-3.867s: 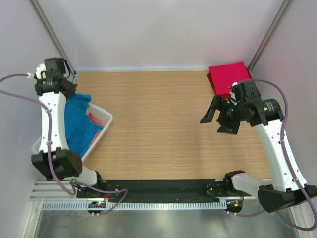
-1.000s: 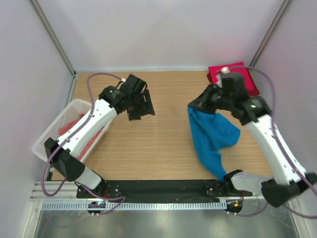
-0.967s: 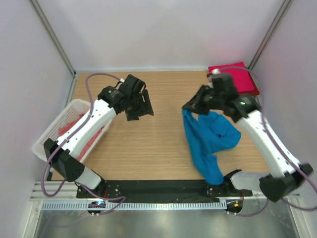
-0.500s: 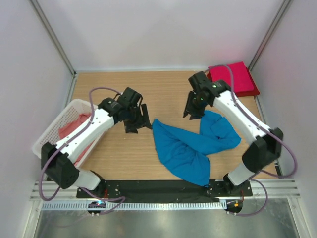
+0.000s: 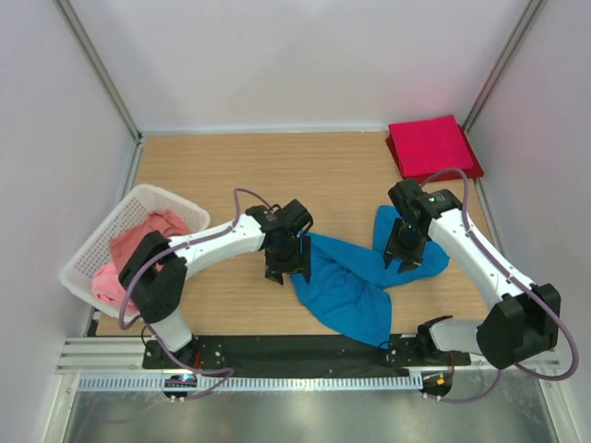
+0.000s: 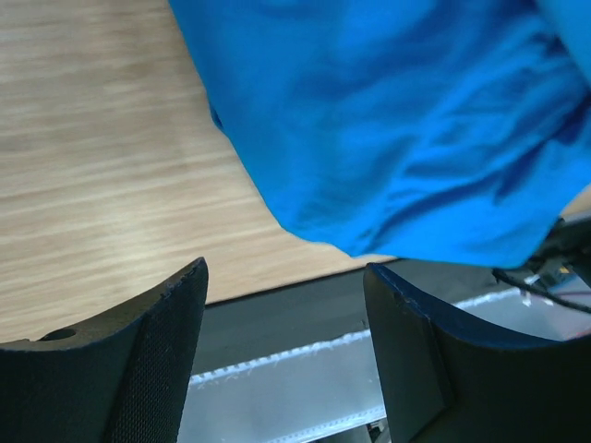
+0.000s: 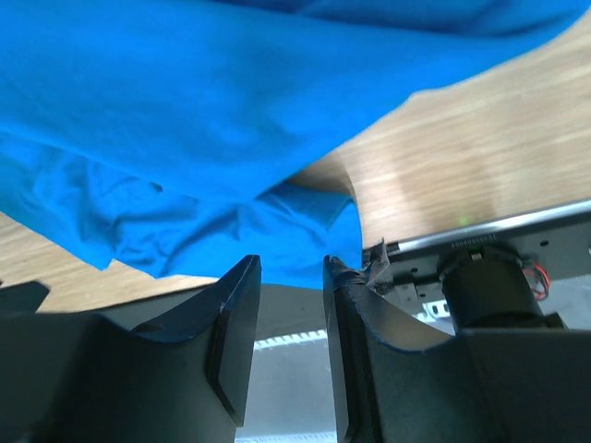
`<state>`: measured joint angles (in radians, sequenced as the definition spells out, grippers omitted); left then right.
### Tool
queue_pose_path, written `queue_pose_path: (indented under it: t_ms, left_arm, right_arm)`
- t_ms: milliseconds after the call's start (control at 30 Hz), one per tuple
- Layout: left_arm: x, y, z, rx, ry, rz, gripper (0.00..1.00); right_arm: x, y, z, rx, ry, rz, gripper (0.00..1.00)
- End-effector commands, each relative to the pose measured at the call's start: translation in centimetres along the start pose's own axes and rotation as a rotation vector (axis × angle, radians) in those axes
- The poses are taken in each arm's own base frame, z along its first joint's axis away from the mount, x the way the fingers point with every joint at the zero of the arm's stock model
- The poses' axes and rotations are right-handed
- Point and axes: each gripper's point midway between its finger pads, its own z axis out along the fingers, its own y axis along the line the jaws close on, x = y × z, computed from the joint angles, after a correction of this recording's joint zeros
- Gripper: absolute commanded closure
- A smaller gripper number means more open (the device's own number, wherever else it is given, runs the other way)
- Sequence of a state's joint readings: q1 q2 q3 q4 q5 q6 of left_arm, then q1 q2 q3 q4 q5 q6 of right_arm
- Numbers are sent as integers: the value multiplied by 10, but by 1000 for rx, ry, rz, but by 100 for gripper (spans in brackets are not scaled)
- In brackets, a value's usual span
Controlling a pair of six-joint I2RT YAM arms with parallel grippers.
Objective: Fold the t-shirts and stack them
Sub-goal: Flatten the tshirt out
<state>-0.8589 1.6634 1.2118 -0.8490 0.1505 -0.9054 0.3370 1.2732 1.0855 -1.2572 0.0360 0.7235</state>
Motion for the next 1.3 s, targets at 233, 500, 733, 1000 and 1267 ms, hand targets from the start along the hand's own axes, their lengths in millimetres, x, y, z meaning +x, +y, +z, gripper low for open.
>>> queue_pose_path:
  t_ms: [233, 500, 733, 1000, 1267]
  left_arm:
    - [3, -26, 10, 56, -83, 237, 34]
    - [26, -12, 27, -81, -103, 461, 52]
    - [32, -3, 41, -114, -120, 514, 52]
    - [29, -12, 47, -126, -163, 618, 55]
    - [29, -17, 53, -112, -169, 636, 56]
  right_arm:
    - [-6, 19, 16, -102, -16, -26, 61]
    - [4, 17, 13, -137, -10, -3, 61]
    - [3, 19, 10, -151, -23, 8, 61]
    - [3, 19, 8, -155, -25, 17, 61]
    - [3, 18, 5, -159, -36, 15, 61]
